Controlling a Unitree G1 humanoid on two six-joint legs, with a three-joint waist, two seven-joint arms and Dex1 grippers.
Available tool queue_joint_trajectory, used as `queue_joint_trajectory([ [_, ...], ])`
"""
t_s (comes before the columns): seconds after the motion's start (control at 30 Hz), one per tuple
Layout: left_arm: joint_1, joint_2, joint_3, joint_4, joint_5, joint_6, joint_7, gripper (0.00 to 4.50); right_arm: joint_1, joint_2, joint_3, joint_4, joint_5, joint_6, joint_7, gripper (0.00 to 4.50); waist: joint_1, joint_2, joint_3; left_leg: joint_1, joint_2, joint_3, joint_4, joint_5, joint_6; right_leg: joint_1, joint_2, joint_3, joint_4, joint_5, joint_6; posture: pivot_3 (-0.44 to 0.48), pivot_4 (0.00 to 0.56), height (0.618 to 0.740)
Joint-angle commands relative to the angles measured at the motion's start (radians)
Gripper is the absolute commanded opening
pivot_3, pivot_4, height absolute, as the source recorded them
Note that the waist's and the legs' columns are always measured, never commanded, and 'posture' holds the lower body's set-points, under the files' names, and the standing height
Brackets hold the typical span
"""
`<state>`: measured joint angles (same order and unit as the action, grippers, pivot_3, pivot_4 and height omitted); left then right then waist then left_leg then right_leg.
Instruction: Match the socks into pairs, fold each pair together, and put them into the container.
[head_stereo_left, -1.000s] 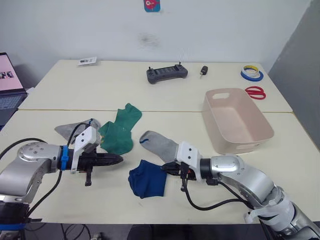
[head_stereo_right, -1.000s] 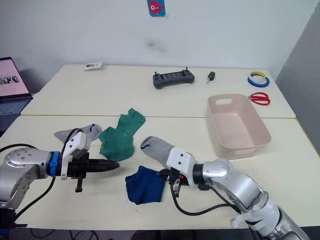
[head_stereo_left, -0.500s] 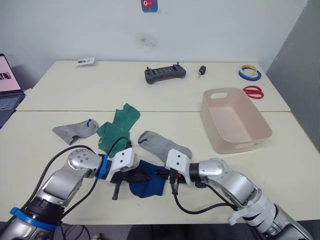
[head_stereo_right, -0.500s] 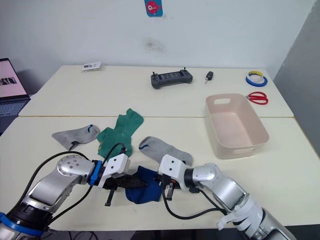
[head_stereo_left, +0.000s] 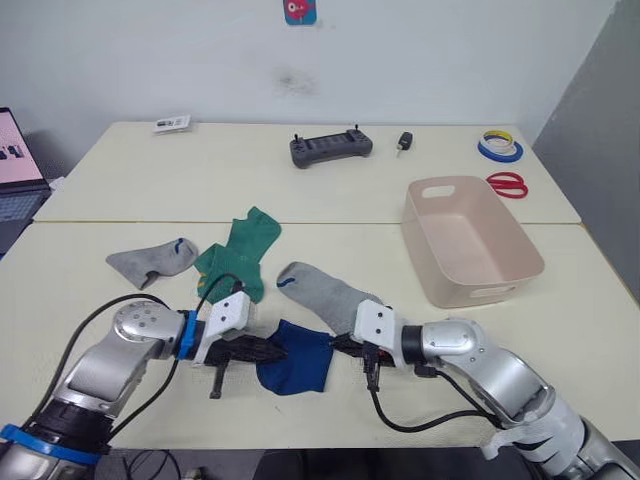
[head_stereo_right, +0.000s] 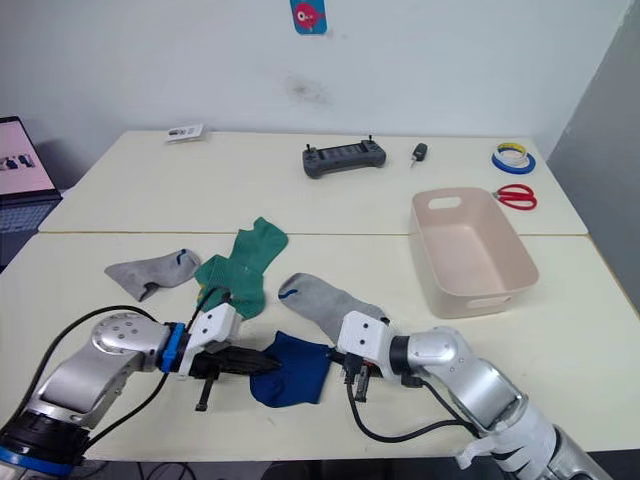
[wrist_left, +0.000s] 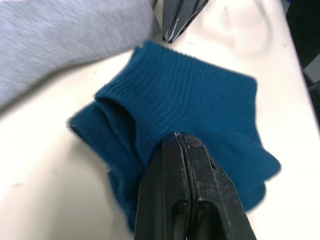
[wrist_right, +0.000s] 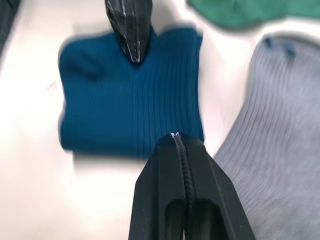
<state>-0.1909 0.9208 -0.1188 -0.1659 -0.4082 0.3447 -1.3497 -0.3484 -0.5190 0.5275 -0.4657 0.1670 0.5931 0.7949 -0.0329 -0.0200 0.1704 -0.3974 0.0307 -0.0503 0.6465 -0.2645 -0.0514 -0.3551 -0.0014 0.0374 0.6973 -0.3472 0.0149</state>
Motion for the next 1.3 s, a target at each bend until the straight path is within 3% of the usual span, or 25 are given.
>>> queue_joint_trajectory([
  [0.03, -0.037, 0.036, -0.006, -0.077, -0.018, 0.043, -0.041, 0.0, -0.038, 0.024, -0.003, -0.038, 0.027, -0.028, 0.044, 0.06, 0.0, 0.0, 0.0, 0.0, 0.0, 0.0, 0.0, 0.0, 0.0, 0.0, 0.0, 0.0, 0.0, 0.0, 0.0, 0.0, 0.15, 0.74],
  [0.23, -0.092, -0.039, -0.094, 0.039, 0.137, -0.071, 0.021, 0.0, -0.091, 0.073, 0.091, 0.117, -0.029, -0.143, 0.114, 0.06, 0.0, 0.0, 0.0, 0.001, -0.001, 0.001, 0.0, 0.0, 0.0, 0.0, 0.0, 0.0, 0.0, 0.0, 0.0, 0.0, 0.15, 0.74],
  [0.47, -0.087, -0.059, -0.089, 0.115, 0.175, -0.111, 0.037, 0.0, -0.047, 0.015, 0.169, 0.176, -0.107, -0.236, 0.21, 0.06, 0.001, 0.0, 0.0, 0.0, -0.001, 0.001, 0.001, 0.0, 0.0, 0.0, 0.0, 0.0, 0.0, 0.0, 0.0, 0.0, 0.15, 0.74],
  [0.63, -0.04, -0.055, -0.07, 0.106, 0.154, -0.105, 0.042, 0.0, 0.026, -0.014, 0.108, 0.118, -0.1, -0.216, 0.176, 0.06, 0.0, 0.0, 0.0, 0.001, 0.0, 0.0, 0.0, 0.0, 0.0, 0.001, 0.0, 0.0, 0.0, 0.0, 0.0, 0.0, 0.15, 0.74],
  [0.8, -0.016, -0.06, -0.06, 0.092, 0.144, -0.116, 0.038, 0.0, 0.102, -0.005, -0.065, -0.035, 0.045, -0.02, 0.119, 0.06, 0.001, 0.0, 0.0, 0.001, 0.0, 0.0, 0.0, 0.0, 0.0, 0.001, 0.0, 0.0, 0.0, 0.0, 0.0, 0.0, 0.15, 0.74],
  [0.9, -0.015, -0.065, -0.062, 0.102, 0.148, -0.124, 0.039, 0.0, 0.166, 0.033, -0.202, -0.114, 0.176, 0.178, 0.041, 0.67, 0.0, 0.0, 0.0, 0.001, 0.0, 0.0, 0.0, 0.0, 0.0, 0.001, 0.0, 0.0, 0.0, 0.0, 0.0, 0.0, 0.15, 0.74],
  [0.97, -0.01, -0.068, -0.062, 0.109, 0.149, -0.131, 0.04, 0.0, 0.211, 0.054, -0.254, -0.142, 0.23, 0.292, -0.011, 1.36, 0.001, 0.0, 0.0, 0.001, 0.0, 0.0, 0.0, 0.0, 0.0, 0.002, 0.0, 0.0, 0.0, 0.0, 0.0, 0.0, 0.15, 0.74],
  [1.23, 0.035, -0.067, -0.048, 0.096, 0.138, -0.133, 0.047, 0.0, 0.206, 0.201, -0.255, -0.126, 0.308, 0.541, -0.188, 4.22, -0.005, 0.001, 0.0, 0.003, 0.0, 0.001, -0.001, 0.0, 0.0, 0.001, 0.0, 0.002, 0.0, 0.0, 0.0, 0.0, 0.15, 0.74],
  [1.3, 0.041, -0.065, -0.045, 0.093, 0.135, -0.133, 0.048, 0.0, 0.189, 0.221, -0.246, -0.103, 0.312, 0.563, -0.21, 4.22, -0.005, 0.0, 0.0, 0.003, 0.0, 0.001, -0.001, 0.0, 0.0, 0.001, 0.0, 0.002, 0.0, 0.0, 0.0, 0.0, 0.15, 0.74],
])
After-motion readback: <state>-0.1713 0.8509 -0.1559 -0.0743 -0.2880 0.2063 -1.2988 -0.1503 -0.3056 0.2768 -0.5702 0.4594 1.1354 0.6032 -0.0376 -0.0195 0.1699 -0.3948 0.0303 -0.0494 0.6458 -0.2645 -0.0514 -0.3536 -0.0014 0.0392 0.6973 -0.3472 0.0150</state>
